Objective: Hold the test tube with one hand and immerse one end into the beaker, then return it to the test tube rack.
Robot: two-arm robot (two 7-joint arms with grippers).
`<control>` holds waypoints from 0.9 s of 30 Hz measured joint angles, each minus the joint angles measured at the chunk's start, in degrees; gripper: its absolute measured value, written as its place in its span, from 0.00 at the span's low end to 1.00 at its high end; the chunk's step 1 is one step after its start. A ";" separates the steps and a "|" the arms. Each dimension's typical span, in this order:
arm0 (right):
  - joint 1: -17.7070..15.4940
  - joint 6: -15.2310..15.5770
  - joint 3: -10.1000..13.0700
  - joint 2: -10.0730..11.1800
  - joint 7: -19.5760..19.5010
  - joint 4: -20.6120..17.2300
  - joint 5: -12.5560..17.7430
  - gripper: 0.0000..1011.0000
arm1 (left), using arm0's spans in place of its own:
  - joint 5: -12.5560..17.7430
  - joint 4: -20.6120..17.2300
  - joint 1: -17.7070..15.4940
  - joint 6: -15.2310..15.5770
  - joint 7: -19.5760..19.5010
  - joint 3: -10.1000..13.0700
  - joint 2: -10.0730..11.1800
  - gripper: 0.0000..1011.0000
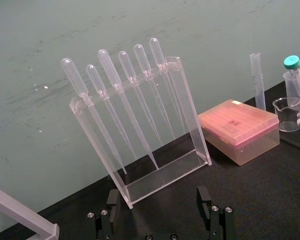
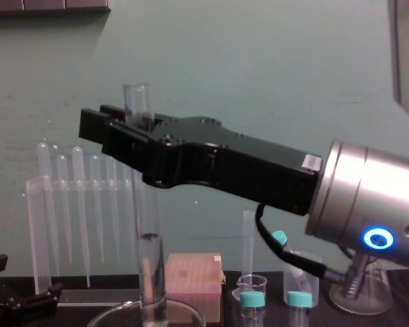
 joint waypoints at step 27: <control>-17.40 3.11 9.23 7.29 -14.24 -19.16 -8.71 0.21 | 0.00 0.00 0.00 0.00 0.00 0.00 0.00 0.99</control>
